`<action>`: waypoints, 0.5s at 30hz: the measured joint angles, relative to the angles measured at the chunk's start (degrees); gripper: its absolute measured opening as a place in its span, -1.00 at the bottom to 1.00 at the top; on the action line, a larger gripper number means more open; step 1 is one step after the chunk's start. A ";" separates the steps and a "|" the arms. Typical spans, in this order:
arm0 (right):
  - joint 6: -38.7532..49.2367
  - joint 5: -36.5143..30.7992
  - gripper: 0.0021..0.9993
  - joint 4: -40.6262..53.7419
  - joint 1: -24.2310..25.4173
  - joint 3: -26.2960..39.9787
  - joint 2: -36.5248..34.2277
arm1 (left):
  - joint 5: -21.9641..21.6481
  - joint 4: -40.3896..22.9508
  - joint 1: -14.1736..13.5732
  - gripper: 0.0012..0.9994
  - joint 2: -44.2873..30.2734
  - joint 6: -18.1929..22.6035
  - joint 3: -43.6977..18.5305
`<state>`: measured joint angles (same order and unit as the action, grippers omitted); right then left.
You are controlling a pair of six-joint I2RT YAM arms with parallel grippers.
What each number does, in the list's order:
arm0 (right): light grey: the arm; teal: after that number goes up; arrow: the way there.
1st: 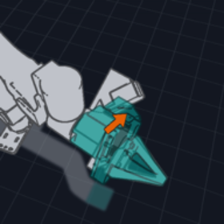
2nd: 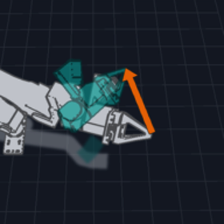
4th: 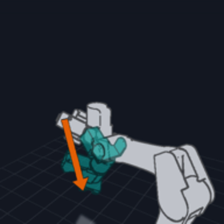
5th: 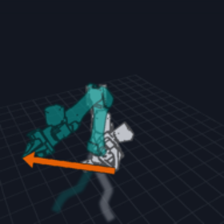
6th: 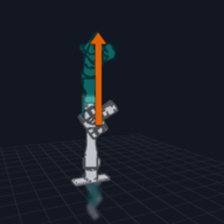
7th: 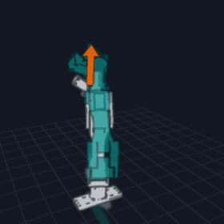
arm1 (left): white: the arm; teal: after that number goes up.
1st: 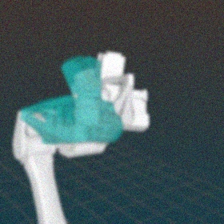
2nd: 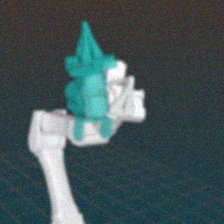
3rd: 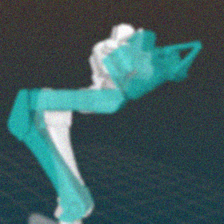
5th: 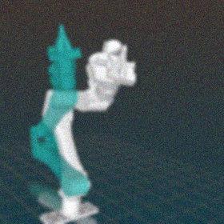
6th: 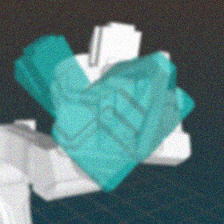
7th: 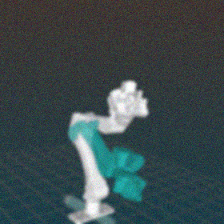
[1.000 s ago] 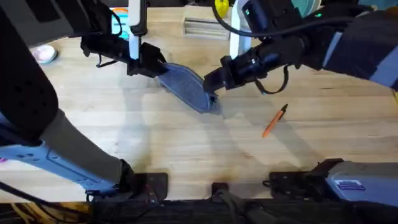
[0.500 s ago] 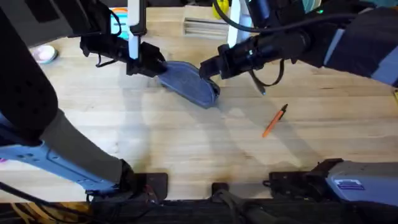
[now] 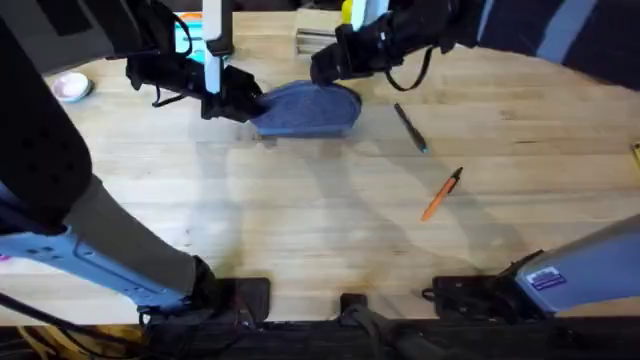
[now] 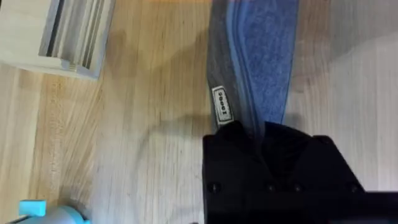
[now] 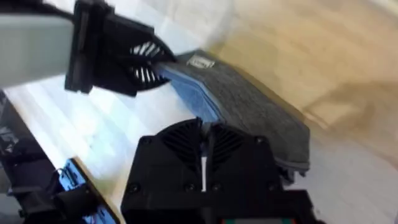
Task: Unzip the bag, pick up the pens from the table one at a time and place them inside, then zip the bag closed.
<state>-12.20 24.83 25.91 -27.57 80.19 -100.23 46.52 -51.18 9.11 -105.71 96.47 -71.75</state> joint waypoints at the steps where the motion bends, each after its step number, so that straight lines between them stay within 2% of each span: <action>1: 0.03 0.00 -0.94 0.01 -0.06 0.91 -0.69 | -0.03 0.00 0.06 -0.92 0.00 0.00 -0.01; 6: 0.06 -0.17 -0.94 -0.24 -1.07 3.87 -4.19 | -0.23 -0.07 0.15 -0.92 0.00 0.00 -0.02; 15: 0.01 0.03 -0.94 -2.38 -4.38 4.45 -7.55 | -0.48 -0.24 0.12 -0.92 0.00 0.00 -0.02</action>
<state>-12.19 24.86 23.53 -31.95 84.64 -107.78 46.04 -51.42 9.23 -105.71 96.47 -71.77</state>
